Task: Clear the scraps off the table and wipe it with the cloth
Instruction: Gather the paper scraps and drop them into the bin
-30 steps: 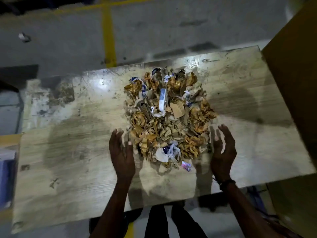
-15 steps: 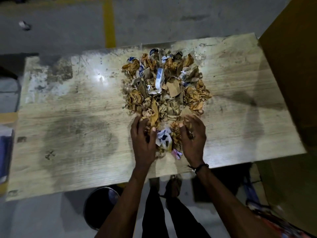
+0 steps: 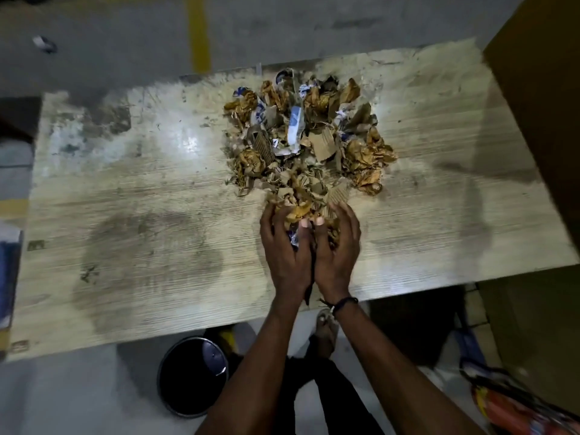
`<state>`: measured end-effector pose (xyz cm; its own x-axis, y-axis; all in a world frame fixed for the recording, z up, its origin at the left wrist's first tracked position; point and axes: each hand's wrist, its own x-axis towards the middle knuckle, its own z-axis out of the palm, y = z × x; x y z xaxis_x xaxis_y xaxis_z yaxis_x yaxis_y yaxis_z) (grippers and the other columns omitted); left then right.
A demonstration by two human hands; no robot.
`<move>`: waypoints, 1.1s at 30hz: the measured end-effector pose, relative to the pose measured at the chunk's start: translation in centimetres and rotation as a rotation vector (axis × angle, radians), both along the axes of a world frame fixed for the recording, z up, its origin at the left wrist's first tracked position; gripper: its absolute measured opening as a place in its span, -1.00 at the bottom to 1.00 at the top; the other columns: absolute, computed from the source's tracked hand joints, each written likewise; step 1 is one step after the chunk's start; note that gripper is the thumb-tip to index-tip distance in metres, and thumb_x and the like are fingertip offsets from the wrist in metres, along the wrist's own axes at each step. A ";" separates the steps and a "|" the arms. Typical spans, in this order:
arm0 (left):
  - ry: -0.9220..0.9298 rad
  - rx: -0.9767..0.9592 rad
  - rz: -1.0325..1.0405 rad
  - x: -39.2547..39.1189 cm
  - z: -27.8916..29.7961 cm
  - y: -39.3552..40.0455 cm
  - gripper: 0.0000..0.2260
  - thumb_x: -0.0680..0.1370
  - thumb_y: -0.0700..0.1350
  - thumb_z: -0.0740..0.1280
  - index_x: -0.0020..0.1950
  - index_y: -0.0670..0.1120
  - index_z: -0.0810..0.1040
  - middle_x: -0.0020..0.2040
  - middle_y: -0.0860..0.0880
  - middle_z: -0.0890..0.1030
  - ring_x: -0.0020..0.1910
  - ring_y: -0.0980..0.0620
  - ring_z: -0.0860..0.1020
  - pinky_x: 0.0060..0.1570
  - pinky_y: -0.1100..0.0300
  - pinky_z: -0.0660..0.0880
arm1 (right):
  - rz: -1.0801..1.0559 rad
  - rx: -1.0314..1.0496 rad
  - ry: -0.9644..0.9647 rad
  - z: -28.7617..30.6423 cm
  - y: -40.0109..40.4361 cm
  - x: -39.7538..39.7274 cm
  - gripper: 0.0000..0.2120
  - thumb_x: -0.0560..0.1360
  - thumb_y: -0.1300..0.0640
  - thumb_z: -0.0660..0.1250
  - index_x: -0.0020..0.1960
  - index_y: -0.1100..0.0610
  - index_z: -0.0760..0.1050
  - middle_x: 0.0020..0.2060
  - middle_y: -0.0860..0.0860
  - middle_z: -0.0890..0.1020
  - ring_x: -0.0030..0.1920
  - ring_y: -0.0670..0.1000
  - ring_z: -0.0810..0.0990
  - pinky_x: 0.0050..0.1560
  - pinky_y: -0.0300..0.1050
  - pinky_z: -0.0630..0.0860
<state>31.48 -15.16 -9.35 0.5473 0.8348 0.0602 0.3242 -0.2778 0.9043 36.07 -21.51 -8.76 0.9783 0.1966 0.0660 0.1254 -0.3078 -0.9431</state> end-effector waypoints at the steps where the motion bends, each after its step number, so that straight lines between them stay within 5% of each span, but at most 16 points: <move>1: -0.039 -0.029 0.026 0.3 0.1 0.0 -0.67 0.71 0.10 0.23 0.36 -0.07 0.52 0.47 -0.10 0.41 0.47 -0.02 0.42 0.31 0.06 0.49 | -0.013 0.020 0.008 0.1 0.4 -0.3 -0.63 0.66 -0.03 0.32 0.38 0.13 0.57 0.44 0.03 0.49 0.49 -0.01 0.43 0.45 -0.13 0.41; 6: -0.215 -0.210 0.090 0.2 1.2 -0.2 -0.85 0.71 -0.10 0.34 0.21 -0.15 0.54 0.12 -0.03 0.61 0.13 0.10 0.61 0.13 0.15 0.55 | -0.023 0.152 0.152 0.3 1.4 -1.5 -0.72 0.64 0.04 0.40 0.31 0.10 0.62 0.34 0.00 0.60 0.40 -0.04 0.54 0.39 -0.04 0.51; 12: -0.279 -0.493 0.093 -0.3 3.3 -0.7 -0.84 0.71 -0.04 0.33 0.17 -0.12 0.56 0.08 -0.08 0.68 0.05 -0.04 0.68 0.09 0.03 0.63 | -0.062 0.250 0.380 1.9 1.5 -2.4 -0.70 0.62 0.08 0.43 0.30 0.18 0.62 0.19 0.05 0.71 0.22 0.02 0.67 0.29 0.19 0.59; 21: -0.388 -0.576 0.165 -1.9 10.2 0.8 -0.89 0.70 -0.10 0.34 0.11 -0.14 0.54 -0.05 -0.08 0.65 -0.15 0.10 0.62 -0.10 0.21 0.56 | -0.061 0.316 0.357 8.8 3.5 -3.7 -0.82 0.57 0.19 0.48 0.17 0.18 0.68 0.11 0.01 0.74 0.17 0.05 0.69 0.28 0.24 0.59; 23: -0.413 -0.561 0.184 -2.2 12.1 1.3 -0.89 0.70 -0.10 0.35 0.11 -0.14 0.53 -0.05 -0.10 0.63 -0.17 0.09 0.60 -0.12 0.20 0.55 | -0.037 0.322 0.329 11.1 4.1 -4.0 -0.83 0.57 0.21 0.48 0.15 0.19 0.64 0.06 -0.12 0.73 0.13 -0.05 0.68 0.28 0.21 0.59; 25: -0.447 -0.537 0.214 -2.8 14.3 1.7 -0.88 0.69 -0.09 0.36 0.13 -0.14 0.53 -0.04 -0.09 0.63 -0.17 0.12 0.60 -0.12 0.22 0.55 | -0.002 0.342 0.252 13.6 4.6 -4.6 -0.79 0.57 0.21 0.49 0.17 0.13 0.57 0.08 -0.03 0.69 0.14 0.02 0.66 0.27 0.21 0.58; 29: -0.527 -0.493 0.234 -4.3 18.5 2.7 -0.86 0.70 -0.14 0.35 0.23 -0.14 0.52 0.07 -0.02 0.63 -0.06 0.16 0.62 -0.03 0.26 0.55 | 0.093 0.390 0.180 18.0 5.6 -6.1 -0.66 0.60 0.23 0.45 0.35 0.05 0.56 0.27 -0.11 0.65 0.29 -0.10 0.61 0.29 -0.15 0.57; 33: -0.576 -0.463 0.223 -6.1 22.0 4.1 -0.78 0.69 -0.11 0.37 0.34 0.02 0.57 0.22 -0.05 0.66 0.11 0.01 0.65 0.08 0.15 0.60 | 0.169 0.396 0.123 21.3 6.7 -7.8 -0.75 0.63 0.22 0.41 0.29 0.13 0.65 0.24 -0.05 0.69 0.32 -0.06 0.62 0.35 0.00 0.57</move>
